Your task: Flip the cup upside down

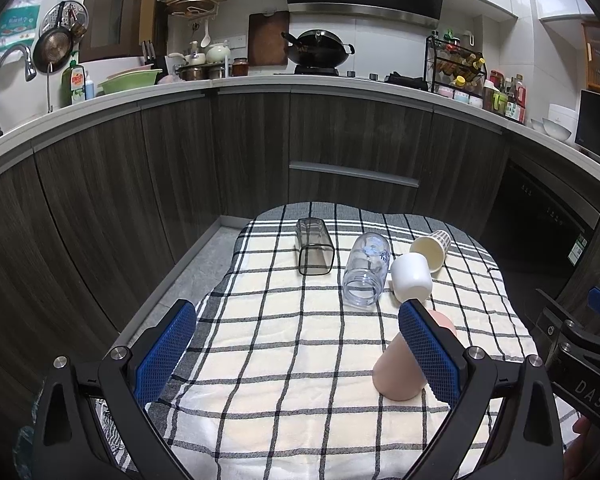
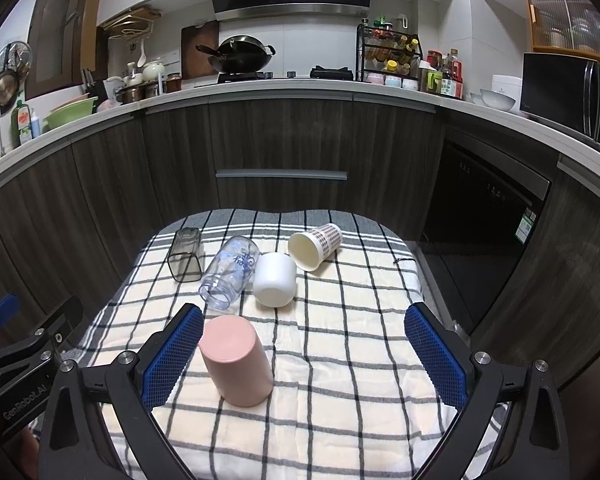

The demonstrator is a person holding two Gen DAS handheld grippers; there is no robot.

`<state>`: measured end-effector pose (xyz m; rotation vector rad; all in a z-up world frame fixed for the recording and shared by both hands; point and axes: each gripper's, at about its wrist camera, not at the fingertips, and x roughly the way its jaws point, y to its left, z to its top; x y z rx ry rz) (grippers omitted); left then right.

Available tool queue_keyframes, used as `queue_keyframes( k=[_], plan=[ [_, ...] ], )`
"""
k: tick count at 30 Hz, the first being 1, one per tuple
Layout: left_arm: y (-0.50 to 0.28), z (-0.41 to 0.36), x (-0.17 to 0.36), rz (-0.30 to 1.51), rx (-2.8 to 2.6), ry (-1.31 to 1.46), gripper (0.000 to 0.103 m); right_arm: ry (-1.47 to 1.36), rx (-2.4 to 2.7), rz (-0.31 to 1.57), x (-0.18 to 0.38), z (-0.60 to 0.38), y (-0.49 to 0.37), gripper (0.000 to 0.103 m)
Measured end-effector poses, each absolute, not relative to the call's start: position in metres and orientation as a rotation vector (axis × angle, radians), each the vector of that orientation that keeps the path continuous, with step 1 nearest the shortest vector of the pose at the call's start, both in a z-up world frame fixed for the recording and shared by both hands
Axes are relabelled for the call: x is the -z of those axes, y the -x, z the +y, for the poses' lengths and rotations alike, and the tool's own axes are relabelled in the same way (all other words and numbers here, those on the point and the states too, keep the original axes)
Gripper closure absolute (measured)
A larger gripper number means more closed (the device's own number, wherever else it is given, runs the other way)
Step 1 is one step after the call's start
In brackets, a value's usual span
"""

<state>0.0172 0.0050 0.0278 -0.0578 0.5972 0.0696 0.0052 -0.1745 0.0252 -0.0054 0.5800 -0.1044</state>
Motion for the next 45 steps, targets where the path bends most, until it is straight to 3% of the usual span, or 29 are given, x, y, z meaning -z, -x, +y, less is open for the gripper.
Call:
queue_keyframes(
  k=[45],
  plan=[
    [-0.0171, 0.007, -0.0293, 0.606, -0.045, 0.087, 0.0, -0.017, 0.112, 0.593, -0.0227, -0.1735, -0.0072, 0.002]
  ],
)
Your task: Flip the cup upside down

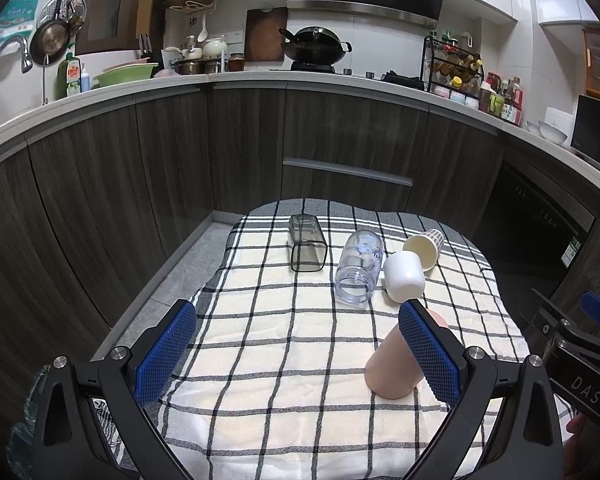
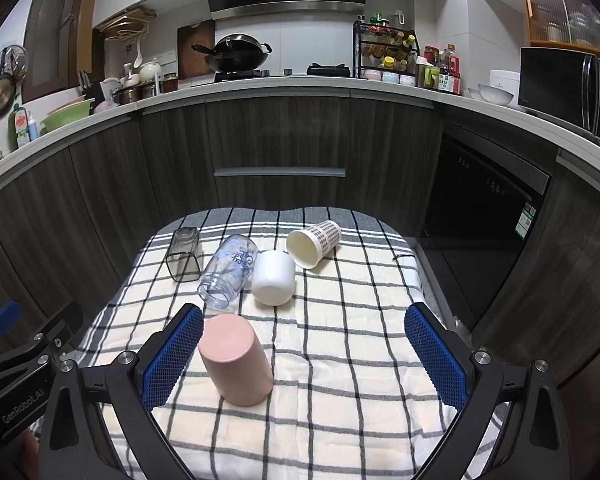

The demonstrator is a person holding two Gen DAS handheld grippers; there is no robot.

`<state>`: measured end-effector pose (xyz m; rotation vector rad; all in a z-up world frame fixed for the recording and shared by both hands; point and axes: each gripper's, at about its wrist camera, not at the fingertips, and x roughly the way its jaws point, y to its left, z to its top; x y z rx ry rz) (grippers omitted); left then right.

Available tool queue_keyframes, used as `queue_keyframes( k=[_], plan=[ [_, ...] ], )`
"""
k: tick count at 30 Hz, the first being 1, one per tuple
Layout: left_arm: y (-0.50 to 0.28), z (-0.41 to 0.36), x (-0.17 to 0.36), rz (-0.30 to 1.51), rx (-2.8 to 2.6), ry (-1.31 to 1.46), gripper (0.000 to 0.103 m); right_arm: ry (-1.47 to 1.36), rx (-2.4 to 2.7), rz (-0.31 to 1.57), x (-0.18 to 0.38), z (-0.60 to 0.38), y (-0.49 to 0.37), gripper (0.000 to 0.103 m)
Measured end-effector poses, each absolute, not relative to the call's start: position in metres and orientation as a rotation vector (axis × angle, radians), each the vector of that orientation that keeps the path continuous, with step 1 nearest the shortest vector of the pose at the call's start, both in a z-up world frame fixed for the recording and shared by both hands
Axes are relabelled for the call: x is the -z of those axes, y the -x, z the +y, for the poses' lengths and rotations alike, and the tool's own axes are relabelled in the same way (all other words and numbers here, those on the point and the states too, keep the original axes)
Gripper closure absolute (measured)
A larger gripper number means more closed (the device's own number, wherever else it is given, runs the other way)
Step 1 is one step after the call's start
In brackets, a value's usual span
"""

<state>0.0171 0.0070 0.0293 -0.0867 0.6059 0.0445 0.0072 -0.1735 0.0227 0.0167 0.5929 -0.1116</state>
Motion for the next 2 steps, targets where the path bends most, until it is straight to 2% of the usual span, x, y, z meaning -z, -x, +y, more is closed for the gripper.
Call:
queue_keyframes(
  k=[2],
  plan=[
    [-0.0177, 0.0062, -0.0289, 0.605, -0.05, 0.079, 0.0, -0.013, 0.111, 0.594, -0.0226, -0.1739, -0.0073, 0.002]
  ],
)
